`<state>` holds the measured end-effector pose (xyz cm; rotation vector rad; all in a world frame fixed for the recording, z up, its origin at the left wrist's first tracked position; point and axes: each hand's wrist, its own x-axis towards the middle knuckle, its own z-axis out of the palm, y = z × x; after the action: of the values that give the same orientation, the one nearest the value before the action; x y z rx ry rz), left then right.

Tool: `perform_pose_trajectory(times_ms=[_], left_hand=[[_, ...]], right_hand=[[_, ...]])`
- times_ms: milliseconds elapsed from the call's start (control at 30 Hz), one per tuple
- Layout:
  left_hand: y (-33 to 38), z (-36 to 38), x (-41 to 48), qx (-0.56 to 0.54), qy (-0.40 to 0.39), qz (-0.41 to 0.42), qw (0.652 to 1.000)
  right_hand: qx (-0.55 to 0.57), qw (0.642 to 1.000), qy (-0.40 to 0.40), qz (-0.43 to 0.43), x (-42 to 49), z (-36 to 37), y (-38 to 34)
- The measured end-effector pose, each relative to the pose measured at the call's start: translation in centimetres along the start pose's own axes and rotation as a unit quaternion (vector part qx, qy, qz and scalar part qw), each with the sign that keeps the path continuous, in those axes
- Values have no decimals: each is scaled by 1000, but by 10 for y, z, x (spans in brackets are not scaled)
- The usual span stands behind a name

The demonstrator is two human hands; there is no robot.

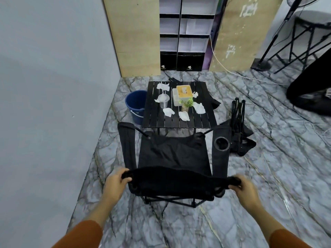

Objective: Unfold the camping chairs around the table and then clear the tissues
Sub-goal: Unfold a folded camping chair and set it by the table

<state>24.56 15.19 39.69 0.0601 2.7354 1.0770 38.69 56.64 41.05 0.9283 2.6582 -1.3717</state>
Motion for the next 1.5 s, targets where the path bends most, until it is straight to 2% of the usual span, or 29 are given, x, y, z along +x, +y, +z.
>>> perform_pose_trajectory(times_ms=[100,233,400,467,567,733,967,1233,1367,1500], left_hand=[[-5,2,-17,-7,18,0,1000],[5,-11,-12,-5,-20,-6,1000],[25,-12,-9,60,-62,-7,996],[42,-8,-8,91,-56,24,994],[81,8,0,142,-64,97,983],[160,53,3,237,-131,179,946],[267,128,-25,310,-223,285,879],[354,200,-25,341,-269,331,837],[403,245,-18,346,-280,333,831],[452,288,-10,343,-288,308,839]], right_hand=[[-22,1000,17,-9,-9,3,8],[-52,999,-2,-7,-8,-1,-7],[-99,995,-24,1,-14,3,-25],[-127,992,-27,-3,-19,3,-31],[-154,988,-18,-22,-25,-1,-44],[-195,979,-1,-56,-30,-8,-65],[-244,969,38,3,-38,-51,-51],[-235,968,56,69,-18,-114,-5],[-230,968,56,82,16,-164,25],[-240,967,49,73,54,-223,50]])
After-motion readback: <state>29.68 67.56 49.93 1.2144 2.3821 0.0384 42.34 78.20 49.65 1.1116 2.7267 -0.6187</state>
